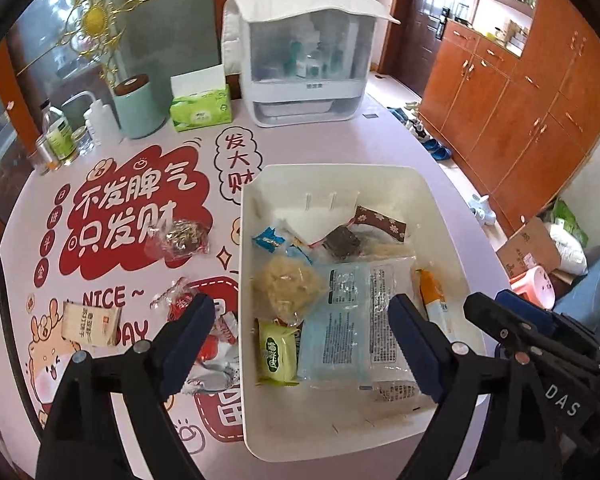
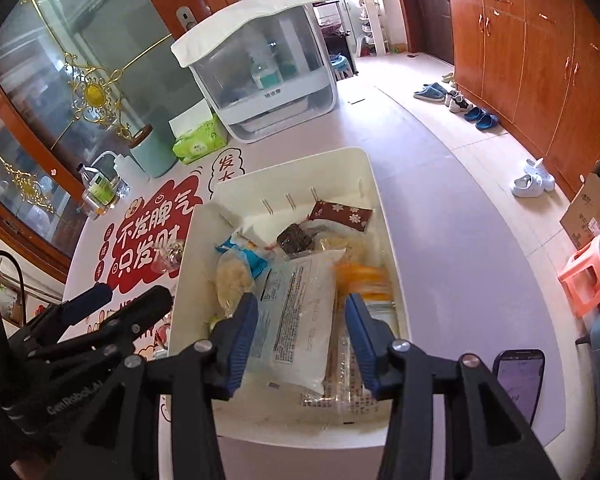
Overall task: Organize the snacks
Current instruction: 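Carry both packs into the white tray and open both tools to release them, then move both tools back from the tray toward the remaining snacks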
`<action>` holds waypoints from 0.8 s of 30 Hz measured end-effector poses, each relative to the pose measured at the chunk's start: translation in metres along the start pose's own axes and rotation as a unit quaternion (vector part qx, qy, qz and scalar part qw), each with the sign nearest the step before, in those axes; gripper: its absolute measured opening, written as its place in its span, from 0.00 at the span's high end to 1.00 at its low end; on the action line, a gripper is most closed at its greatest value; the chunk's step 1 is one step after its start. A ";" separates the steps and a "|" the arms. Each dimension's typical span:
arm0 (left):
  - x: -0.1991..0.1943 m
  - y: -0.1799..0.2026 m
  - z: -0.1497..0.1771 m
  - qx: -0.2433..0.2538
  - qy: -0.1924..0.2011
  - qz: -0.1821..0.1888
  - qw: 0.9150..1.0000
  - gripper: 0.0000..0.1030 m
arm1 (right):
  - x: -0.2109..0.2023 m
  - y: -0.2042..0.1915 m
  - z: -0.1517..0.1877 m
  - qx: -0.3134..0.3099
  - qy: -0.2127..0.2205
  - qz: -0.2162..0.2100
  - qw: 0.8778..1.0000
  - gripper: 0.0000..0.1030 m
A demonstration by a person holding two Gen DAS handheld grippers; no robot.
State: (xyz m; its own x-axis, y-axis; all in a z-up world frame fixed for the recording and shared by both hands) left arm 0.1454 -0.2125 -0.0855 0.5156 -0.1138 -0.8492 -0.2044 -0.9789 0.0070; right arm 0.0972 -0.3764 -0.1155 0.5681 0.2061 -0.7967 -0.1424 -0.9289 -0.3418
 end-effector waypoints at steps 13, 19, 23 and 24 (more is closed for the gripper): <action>-0.042 -0.015 0.006 -0.041 0.065 0.017 0.997 0.15 | -0.013 -0.011 0.009 -0.004 0.010 -0.009 1.000 0.55; -0.057 -0.019 0.018 -0.038 0.077 0.015 0.996 0.15 | -0.030 -0.023 0.014 -0.012 0.026 -0.014 1.000 0.55; -0.071 -0.032 0.026 -0.044 0.086 0.006 0.995 0.15 | -0.041 -0.035 0.015 -0.018 0.034 -0.021 0.999 0.55; -0.076 -0.038 0.028 -0.048 0.089 0.004 0.995 0.15 | -0.043 -0.038 0.015 -0.020 0.036 -0.023 0.999 0.55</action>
State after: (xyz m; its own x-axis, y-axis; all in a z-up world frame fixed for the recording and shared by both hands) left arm 0.0910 -0.1623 -0.0363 0.6549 -0.1405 -0.7425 -0.1323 -0.9887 0.0704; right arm 0.0661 -0.3449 -0.0761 0.6310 0.2267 -0.7419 -0.0832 -0.9311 -0.3552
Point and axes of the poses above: each gripper's, at about its wrist camera, not at the fingertips, and x roughly the way its jaws point, y to its right, z to its underside, the point moved 1 cm from there along x, roughly the way its jaws point, and after that the axes turned 4 degrees about -z, right-handed, at the moved point
